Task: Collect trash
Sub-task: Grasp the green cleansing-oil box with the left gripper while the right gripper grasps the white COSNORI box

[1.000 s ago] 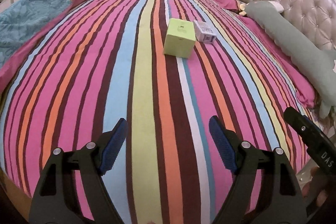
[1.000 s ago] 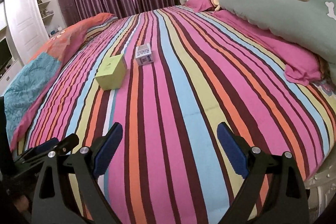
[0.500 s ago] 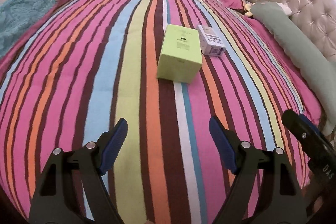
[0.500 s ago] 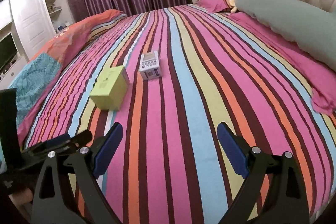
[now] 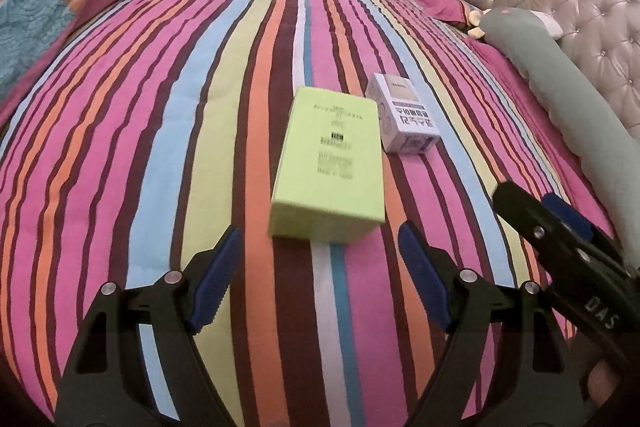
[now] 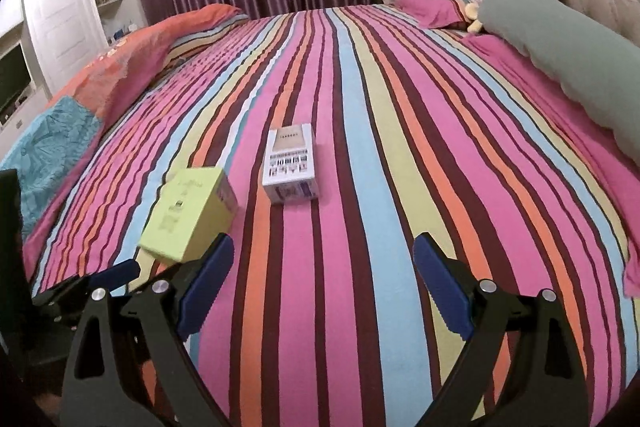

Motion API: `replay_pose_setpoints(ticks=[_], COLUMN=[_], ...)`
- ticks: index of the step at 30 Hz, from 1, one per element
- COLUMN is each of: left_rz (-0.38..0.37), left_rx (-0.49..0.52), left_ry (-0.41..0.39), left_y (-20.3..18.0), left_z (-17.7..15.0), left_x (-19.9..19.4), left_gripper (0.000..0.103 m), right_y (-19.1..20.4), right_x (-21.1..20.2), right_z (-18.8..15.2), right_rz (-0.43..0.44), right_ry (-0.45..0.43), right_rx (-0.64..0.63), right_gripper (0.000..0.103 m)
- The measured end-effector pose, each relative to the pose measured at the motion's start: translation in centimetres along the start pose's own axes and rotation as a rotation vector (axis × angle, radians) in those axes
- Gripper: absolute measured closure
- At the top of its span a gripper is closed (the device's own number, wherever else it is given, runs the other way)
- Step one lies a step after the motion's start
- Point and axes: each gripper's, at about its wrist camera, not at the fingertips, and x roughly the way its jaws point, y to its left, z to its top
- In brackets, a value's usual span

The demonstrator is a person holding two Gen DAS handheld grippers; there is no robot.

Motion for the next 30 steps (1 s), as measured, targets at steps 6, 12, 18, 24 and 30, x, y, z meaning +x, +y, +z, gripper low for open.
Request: replay_pose_setpoints(ticks=[6, 12, 18, 24, 30], left_rz=[-0.01, 0.003, 0.002, -0.002, 0.006], left_rx=[0.012, 0.011, 0.017, 0.013, 0.032], left_ry=[0.008, 0.025, 0.034, 0.034, 0.018], left_y=[-0.4, 0.1, 0.7, 1.0, 0.8], left_z=[1.2, 2.1, 2.9, 3.6, 3.6], left_x=[1.4, 3.4, 4.7, 5.6, 5.9], left_gripper=[0.025, 0.025, 0.025, 0.025, 0.029], right_y=[0.3, 1.0, 1.5, 2.2, 2.4], right_x=[2.8, 5.2, 7.4, 9.8, 11.3], right_z=[1.2, 2.1, 2.8, 3.4, 4.4], right_rz=[-0.001, -0.008, -0.011, -0.041, -0.049], right_ry=[0.032, 0.059, 0.084, 0.117, 0.135], right_rx=[-0.007, -0.046, -0.061, -0.079, -0.075], right_gripper=[0.016, 0.016, 0.016, 0.016, 0.017])
